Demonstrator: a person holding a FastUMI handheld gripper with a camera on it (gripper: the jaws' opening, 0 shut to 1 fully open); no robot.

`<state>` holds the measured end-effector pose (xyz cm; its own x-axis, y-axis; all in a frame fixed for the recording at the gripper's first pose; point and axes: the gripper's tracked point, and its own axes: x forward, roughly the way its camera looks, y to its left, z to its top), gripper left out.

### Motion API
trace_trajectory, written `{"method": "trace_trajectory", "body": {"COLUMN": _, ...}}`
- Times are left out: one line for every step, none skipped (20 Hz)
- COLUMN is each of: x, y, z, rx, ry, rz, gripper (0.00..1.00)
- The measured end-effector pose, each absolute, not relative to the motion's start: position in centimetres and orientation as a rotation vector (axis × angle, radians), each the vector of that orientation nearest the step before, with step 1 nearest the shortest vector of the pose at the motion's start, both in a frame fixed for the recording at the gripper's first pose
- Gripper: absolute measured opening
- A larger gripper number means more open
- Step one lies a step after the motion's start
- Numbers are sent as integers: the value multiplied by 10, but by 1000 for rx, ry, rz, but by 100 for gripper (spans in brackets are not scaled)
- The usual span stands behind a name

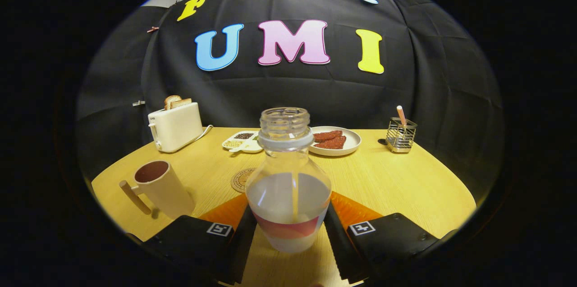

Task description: Take the bottle from table, then pour the juice into the cup, finally place the bottle on the coaster

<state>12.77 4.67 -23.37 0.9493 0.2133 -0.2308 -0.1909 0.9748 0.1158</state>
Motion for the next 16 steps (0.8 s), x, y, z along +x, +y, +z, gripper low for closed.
{"method": "trace_trajectory", "body": {"x": 128, "y": 51, "z": -231, "rx": 77, "ry": 239, "rz": 226, "gripper": 79}}
{"method": "trace_trajectory", "body": {"x": 128, "y": 53, "z": -232, "rx": 57, "ry": 241, "rz": 249, "gripper": 78}}
{"method": "trace_trajectory", "body": {"x": 128, "y": 57, "z": -231, "rx": 28, "ry": 247, "rz": 272, "gripper": 77}}
{"method": "trace_trajectory", "body": {"x": 129, "y": 58, "z": -231, "rx": -9, "ry": 254, "rz": 285, "gripper": 76}}
{"method": "trace_trajectory", "body": {"x": 128, "y": 59, "z": -229, "rx": -42, "ry": 256, "rz": 299, "gripper": 74}}
{"method": "trace_trajectory", "body": {"x": 128, "y": 60, "z": -226, "rx": -77, "ry": 256, "rz": 313, "gripper": 73}}
{"method": "trace_trajectory", "body": {"x": 129, "y": 62, "z": -220, "rx": -117, "ry": 250, "rz": 325, "gripper": 71}}
{"method": "trace_trajectory", "body": {"x": 128, "y": 64, "z": -211, "rx": -158, "ry": 235, "rz": 338, "gripper": 71}}
{"method": "trace_trajectory", "body": {"x": 130, "y": 66, "z": -204, "rx": -207, "ry": 223, "rz": 349, "gripper": 71}}
{"method": "trace_trajectory", "body": {"x": 131, "y": 68, "z": -198, "rx": -256, "ry": 216, "rz": 357, "gripper": 71}}
{"method": "trace_trajectory", "body": {"x": 134, "y": 68, "z": -195, "rx": -306, "ry": 219, "rz": 354, "gripper": 71}}
{"method": "trace_trajectory", "body": {"x": 136, "y": 69, "z": -191, "rx": -353, "ry": 228, "rz": 348, "gripper": 70}}
{"method": "trace_trajectory", "body": {"x": 139, "y": 70, "z": -190, "rx": -396, "ry": 240, "rz": 340, "gripper": 71}}
{"method": "trace_trajectory", "body": {"x": 141, "y": 69, "z": -191, "rx": -444, "ry": 270, "rz": 332, "gripper": 71}}
{"method": "trace_trajectory", "body": {"x": 143, "y": 68, "z": -191, "rx": -481, "ry": 287, "rz": 319, "gripper": 71}}
{"method": "trace_trajectory", "body": {"x": 145, "y": 69, "z": -186, "rx": -508, "ry": 292, "rz": 310, "gripper": 71}}
